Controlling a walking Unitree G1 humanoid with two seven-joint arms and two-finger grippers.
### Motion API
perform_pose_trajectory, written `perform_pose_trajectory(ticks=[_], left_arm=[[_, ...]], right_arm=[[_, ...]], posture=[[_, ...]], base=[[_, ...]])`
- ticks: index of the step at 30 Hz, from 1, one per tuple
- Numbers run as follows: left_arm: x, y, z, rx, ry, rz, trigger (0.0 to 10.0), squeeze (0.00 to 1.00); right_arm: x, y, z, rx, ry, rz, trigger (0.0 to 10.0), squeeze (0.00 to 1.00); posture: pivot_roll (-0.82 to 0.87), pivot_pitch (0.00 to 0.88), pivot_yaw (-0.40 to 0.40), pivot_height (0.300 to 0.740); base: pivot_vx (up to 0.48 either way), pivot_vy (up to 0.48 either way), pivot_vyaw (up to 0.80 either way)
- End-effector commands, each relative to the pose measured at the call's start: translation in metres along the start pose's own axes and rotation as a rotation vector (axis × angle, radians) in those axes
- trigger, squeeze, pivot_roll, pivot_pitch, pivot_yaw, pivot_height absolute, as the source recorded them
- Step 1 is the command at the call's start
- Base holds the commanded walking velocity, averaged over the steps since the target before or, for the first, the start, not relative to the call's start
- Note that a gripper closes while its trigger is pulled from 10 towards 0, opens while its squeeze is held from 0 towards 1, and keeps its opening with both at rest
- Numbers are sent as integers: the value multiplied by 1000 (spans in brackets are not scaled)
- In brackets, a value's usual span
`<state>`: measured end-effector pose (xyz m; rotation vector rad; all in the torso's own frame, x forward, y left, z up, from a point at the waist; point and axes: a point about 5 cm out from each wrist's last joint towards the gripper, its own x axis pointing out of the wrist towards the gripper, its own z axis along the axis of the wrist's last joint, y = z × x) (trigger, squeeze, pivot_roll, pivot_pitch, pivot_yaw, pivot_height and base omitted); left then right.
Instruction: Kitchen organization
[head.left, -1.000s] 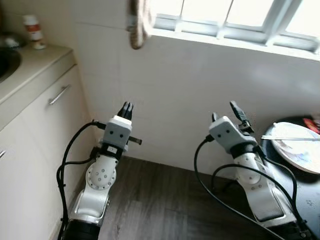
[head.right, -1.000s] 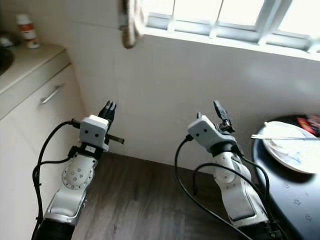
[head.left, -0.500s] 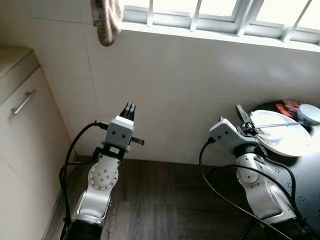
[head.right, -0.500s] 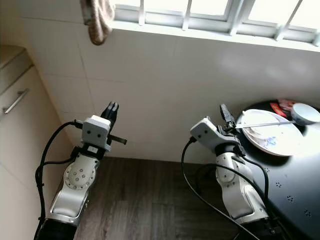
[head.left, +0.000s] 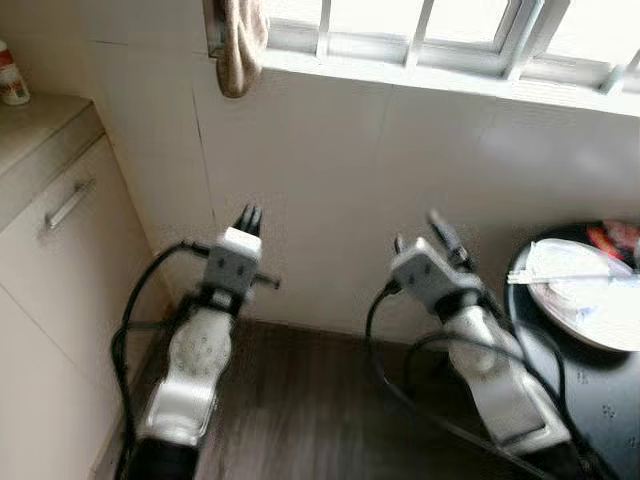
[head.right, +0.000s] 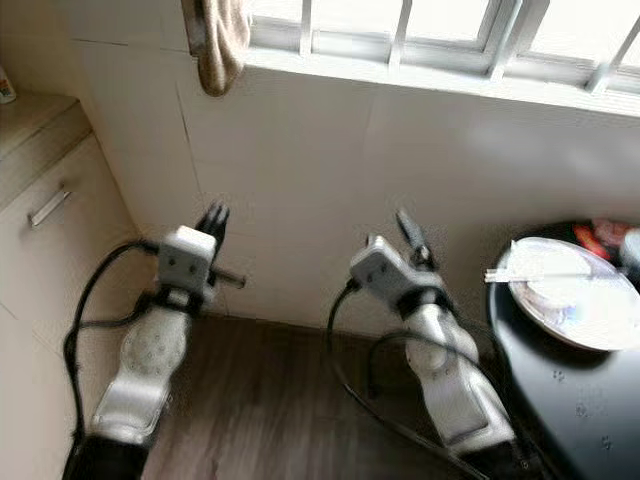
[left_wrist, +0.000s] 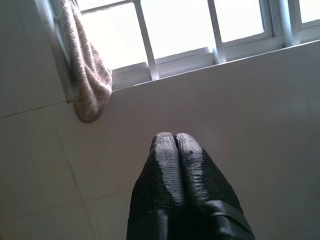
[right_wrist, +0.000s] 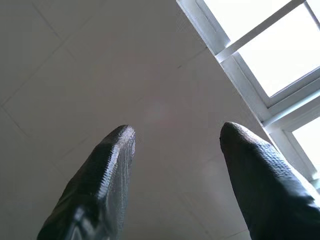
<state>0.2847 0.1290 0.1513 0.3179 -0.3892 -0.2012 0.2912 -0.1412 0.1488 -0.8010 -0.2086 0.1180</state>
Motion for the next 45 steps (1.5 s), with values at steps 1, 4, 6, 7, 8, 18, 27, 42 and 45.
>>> perform_pose_trajectory(ticks=[1, 4, 6, 7, 8, 18, 27, 42, 45], left_arm=[[0, 2, 1, 6, -7, -1, 10000, 0], [0, 2, 1, 3, -5, 4, 10000, 0], [-1, 2, 1, -2, -6, 3, 10000, 0], [-1, 2, 1, -4, -6, 3, 10000, 0], [-1, 1, 1, -7, -6, 2, 10000, 0], [-1, 1, -2, 2, 11, -1, 10000, 0], [-1, 4, -2, 10, 13, 7, 10000, 0], [-1, 1, -2, 5, 19, -12, 10000, 0], [-1, 0, -3, 4, 21, -15, 10000, 0]], right_arm=[[-1, 0, -1, 19, 5, 9, 10000, 0], [-1, 1, -2, 19, 6, 15, 10000, 0], [-1, 1, -2, 19, 9, 19, 10000, 0], [-1, 1, -3, 18, 13, 21, 10000, 0], [-1, 2, -4, 18, 18, 23, 10000, 0], [3, 0, -39, -148, 238, 70, 10000, 0], [8, -1, -68, -290, 412, 166, 10000, 0], [-4, -24, -97, -255, 620, 76, 10000, 0], [-5, -25, -98, -256, 624, 71, 10000, 0]], posture=[[-43, 0, -83, 740], [-43, 0, -84, 740], [-44, 0, -83, 740], [-43, 0, -84, 740], [-43, 0, -84, 740], [-44, 0, -85, 740], [-25, 0, -94, 740], [-47, 0, -76, 740], [-49, 0, -74, 740]], base=[[0, 0, 0], [0, 0, 0], [0, 0, 0], [0, 0, 0], [0, 0, 0], [0, 0, 0], [0, 0, 0], [0, 0, 0], [0, 0, 0]])
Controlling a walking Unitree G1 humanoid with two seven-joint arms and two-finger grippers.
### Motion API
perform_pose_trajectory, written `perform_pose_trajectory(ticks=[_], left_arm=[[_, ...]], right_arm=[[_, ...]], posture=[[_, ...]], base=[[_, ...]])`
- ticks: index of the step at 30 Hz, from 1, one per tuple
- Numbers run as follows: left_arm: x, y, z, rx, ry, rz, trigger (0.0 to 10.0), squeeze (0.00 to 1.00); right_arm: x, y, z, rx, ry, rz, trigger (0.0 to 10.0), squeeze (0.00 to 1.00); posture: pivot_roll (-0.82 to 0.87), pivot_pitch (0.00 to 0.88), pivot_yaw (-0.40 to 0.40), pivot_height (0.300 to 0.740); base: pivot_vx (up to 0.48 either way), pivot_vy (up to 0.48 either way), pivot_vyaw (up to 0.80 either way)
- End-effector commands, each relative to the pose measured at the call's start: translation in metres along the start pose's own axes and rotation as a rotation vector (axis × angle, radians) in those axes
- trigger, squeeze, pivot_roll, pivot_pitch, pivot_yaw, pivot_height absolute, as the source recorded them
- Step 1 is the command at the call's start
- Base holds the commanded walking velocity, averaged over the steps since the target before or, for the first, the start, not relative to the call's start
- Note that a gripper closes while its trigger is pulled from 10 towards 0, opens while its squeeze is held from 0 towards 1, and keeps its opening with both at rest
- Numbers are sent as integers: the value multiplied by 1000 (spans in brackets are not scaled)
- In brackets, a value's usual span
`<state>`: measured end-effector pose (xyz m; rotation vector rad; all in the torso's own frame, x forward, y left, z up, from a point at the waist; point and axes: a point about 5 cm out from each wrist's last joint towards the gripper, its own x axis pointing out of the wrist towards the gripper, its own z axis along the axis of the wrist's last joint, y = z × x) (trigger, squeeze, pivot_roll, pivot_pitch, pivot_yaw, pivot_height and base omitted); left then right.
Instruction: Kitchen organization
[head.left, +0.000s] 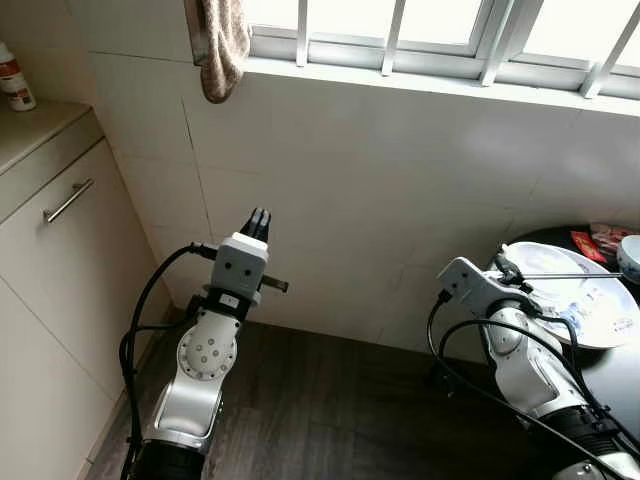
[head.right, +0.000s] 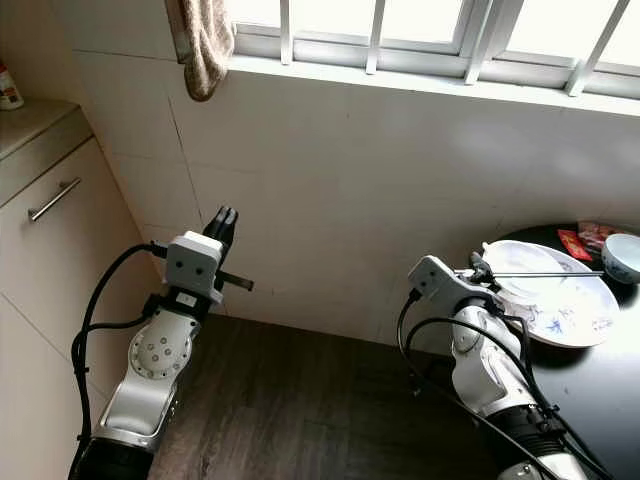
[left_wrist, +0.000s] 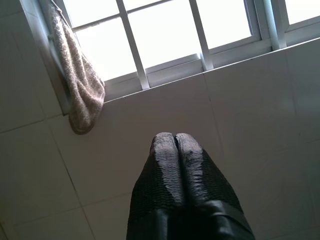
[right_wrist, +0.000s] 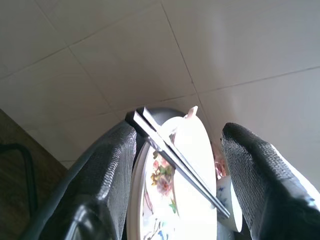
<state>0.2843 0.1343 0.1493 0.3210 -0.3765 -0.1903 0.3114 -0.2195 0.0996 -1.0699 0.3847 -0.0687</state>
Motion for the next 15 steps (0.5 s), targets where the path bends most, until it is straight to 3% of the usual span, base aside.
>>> perform_pose_trajectory(ticks=[1, 9, 15], left_arm=[[2, -4, 0, 0, 8, -24, 10000, 0], [2, -3, 0, 3, 9, -23, 10000, 0], [1, -2, 0, 4, 13, -25, 10000, 0]], right_arm=[[0, -4, -8, 11, 31, -14, 10000, 0], [2, -1, 2, 37, -45, 6, 10000, 0], [6, 2, 1, 7, -73, 46, 10000, 0]], posture=[[-49, 0, -74, 740], [-41, 0, -76, 740], [-39, 0, -77, 740]], base=[[0, 0, 0], [0, 0, 0], [0, 0, 0]])
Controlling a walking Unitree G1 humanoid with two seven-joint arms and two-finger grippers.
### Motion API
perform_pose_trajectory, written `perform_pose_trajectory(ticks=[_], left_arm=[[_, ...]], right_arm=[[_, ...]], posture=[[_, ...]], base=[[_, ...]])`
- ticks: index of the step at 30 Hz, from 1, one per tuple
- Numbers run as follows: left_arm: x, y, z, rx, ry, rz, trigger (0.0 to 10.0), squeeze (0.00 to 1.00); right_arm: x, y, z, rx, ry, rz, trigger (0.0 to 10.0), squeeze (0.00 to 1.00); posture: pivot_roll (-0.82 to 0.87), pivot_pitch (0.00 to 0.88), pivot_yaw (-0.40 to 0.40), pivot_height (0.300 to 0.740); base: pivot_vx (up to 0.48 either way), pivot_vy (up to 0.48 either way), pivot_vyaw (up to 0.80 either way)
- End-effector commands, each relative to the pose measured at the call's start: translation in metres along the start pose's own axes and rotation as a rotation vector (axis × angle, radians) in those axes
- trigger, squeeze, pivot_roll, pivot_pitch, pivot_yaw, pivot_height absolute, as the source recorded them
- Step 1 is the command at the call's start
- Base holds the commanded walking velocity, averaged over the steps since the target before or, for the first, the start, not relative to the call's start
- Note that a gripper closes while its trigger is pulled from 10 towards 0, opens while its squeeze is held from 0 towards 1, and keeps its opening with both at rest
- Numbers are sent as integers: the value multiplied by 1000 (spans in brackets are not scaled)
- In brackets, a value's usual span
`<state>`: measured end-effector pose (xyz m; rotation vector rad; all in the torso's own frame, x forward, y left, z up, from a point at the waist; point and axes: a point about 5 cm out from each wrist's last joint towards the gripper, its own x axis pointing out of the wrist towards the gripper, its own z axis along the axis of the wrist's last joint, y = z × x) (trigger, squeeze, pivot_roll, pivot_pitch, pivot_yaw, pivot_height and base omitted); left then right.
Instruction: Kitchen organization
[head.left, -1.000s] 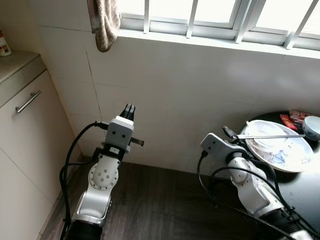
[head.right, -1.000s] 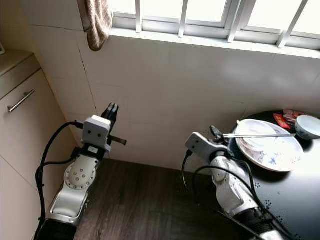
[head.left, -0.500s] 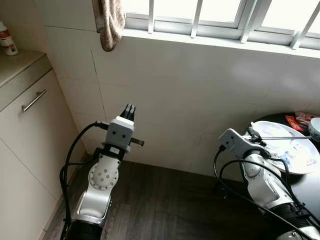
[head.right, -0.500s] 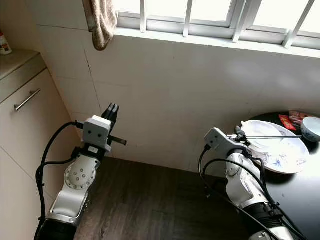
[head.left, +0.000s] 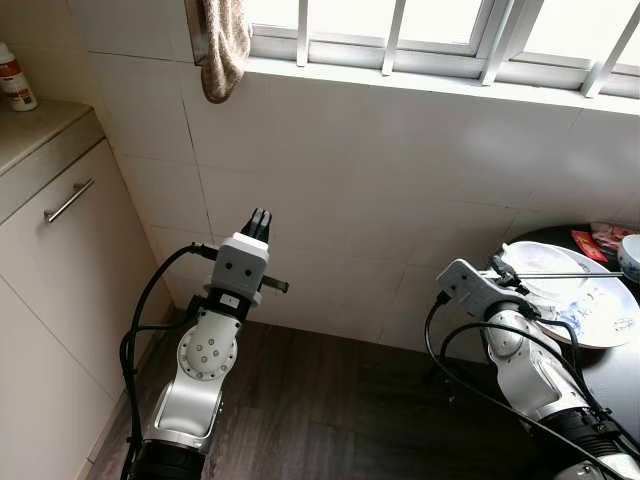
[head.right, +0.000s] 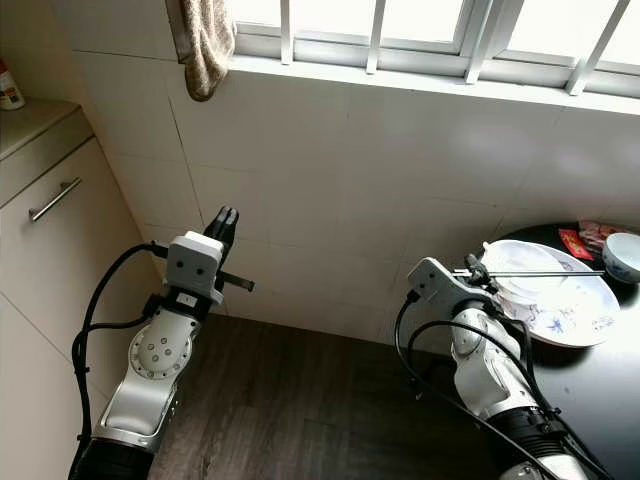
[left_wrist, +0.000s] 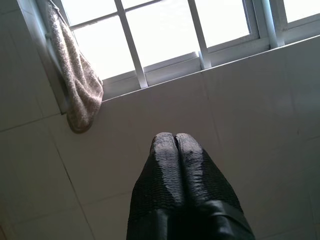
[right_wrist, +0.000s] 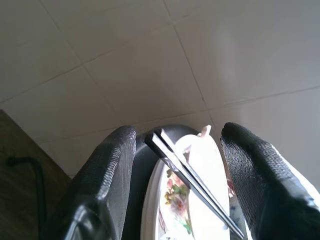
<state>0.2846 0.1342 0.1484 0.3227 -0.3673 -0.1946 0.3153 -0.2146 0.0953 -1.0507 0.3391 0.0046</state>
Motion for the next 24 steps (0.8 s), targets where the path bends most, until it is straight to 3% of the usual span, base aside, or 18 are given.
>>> perform_pose_trajectory(ticks=[1, 10, 13, 18, 19, 21, 24], left_arm=[[1, -2, 0, 5, 5, -19, 10000, 0], [2, -1, 1, 7, 4, -20, 10000, 0], [1, 2, 1, 6, 2, -8, 10000, 0], [1, -1, 2, 2, -2, -14, 10000, 0], [1, -1, 2, 2, -2, -14, 10000, 0], [2, -1, 2, -3, -7, -14, 10000, 0], [3, -1, 3, -6, -6, -8, 10000, 0]], right_arm=[[3, -4, -3, -5, -5, 12, 10000, 0], [9, -6, 8, 20, -102, 58, 10000, 0], [-2, -29, 53, 130, -374, -127, 10000, 0], [-25, -30, 90, 333, -604, -83, 10000, 0], [-25, -30, 90, 333, -604, -83, 10000, 0], [-36, -27, 103, 425, -686, -56, 10000, 0], [-41, -27, 103, 527, -693, -65, 10000, 0]], posture=[[-39, 0, -77, 740], [-31, 0, -78, 740], [-29, 0, -77, 740], [-34, 0, -71, 740], [-34, 0, -71, 740], [-34, 0, -71, 740], [-35, 0, -74, 740]], base=[[0, 0, 0], [0, 0, 0], [0, 0, 0], [0, 0, 0], [0, 0, 0], [0, 0, 0], [0, 0, 0]])
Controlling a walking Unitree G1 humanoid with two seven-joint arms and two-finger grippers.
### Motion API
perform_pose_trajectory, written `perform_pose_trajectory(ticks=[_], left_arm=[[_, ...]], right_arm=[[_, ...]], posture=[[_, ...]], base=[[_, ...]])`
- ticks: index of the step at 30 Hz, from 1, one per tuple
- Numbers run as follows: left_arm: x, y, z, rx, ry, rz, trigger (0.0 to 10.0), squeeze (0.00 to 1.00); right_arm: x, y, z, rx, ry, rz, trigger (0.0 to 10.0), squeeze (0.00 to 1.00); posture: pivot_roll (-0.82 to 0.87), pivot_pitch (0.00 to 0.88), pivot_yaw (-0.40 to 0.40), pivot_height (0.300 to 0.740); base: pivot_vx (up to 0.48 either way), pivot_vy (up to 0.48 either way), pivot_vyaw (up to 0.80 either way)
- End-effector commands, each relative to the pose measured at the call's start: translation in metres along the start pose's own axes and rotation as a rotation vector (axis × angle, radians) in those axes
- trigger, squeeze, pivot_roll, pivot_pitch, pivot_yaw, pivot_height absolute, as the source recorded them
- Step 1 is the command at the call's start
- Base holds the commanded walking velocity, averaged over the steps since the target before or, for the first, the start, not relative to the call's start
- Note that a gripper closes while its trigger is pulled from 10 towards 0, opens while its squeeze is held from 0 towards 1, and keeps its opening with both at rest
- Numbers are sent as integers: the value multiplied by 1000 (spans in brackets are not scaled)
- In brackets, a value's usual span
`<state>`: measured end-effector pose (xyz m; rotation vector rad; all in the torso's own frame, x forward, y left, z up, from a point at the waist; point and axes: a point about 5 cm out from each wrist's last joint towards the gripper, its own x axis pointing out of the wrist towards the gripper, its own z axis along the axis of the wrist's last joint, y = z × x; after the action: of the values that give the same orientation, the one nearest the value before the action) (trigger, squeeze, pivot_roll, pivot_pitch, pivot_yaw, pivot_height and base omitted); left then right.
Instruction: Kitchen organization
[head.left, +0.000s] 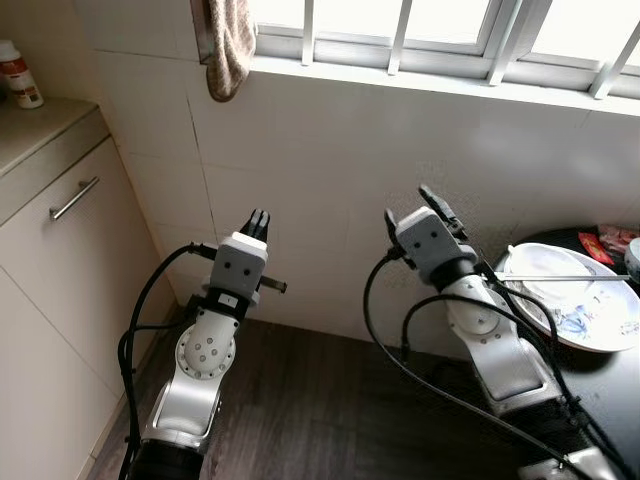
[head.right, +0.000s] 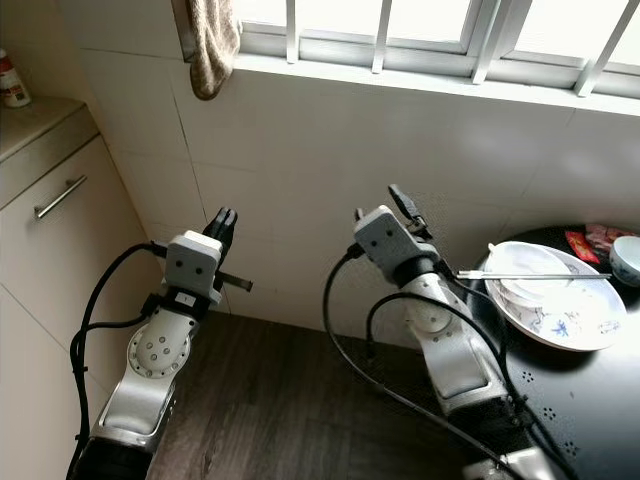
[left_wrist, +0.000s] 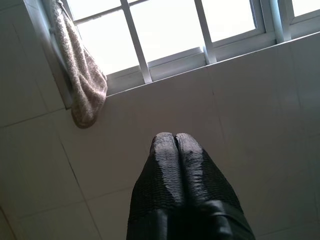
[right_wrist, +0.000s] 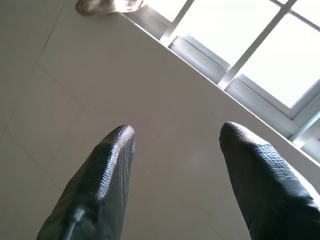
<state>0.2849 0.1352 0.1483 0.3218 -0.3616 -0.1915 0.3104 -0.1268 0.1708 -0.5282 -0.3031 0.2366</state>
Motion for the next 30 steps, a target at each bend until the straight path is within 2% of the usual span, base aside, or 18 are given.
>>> perform_pose_trajectory(ticks=[1, 3, 4, 6, 10, 13, 17, 23, 30], left_arm=[[2, -1, 3, -6, -11, -9, 10000, 0], [2, 0, 2, -17, -4, -1, 10000, 0], [2, 0, 2, -17, -4, -1, 10000, 0], [1, -1, 0, -27, 15, -4, 10000, 0], [2, -3, -2, -30, 28, -15, 10000, 0], [2, -3, -2, -19, 26, -17, 10000, 0], [2, -5, -1, 4, 20, -28, 10000, 0], [1, -5, 1, -9, 4, -36, 10000, 0], [0, -4, 1, -17, -2, -35, 10000, 0]], right_arm=[[-3, -10, 1, 58, -3, -59, 10000, 0], [-8, -20, -4, 137, 36, -157, 10000, 0], [-8, -20, -4, 137, 36, -157, 10000, 0], [-17, -31, -20, 255, 139, -282, 10000, 0], [-24, -35, -31, 329, 210, -337, 10000, 0], [-25, -31, -33, 331, 223, -325, 10000, 0], [-25, -27, -28, 287, 208, -307, 10000, 0], [-23, -19, -21, 214, 167, -241, 10000, 0], [-23, -15, -18, 176, 151, -215, 10000, 0]], posture=[[-35, 0, -76, 740], [-37, 0, -80, 740], [-37, 0, -80, 740], [-40, 0, -80, 740], [-43, 0, -78, 740], [-45, 0, -75, 740], [-45, 0, -74, 740], [-41, 0, -76, 740], [-41, 0, -75, 740]], base=[[0, 0, 0], [0, 0, 0], [0, 0, 0], [0, 0, 0], [0, 240, 0], [0, 425, -533], [0, 0, -723], [0, 0, 0], [376, 0, 0]])
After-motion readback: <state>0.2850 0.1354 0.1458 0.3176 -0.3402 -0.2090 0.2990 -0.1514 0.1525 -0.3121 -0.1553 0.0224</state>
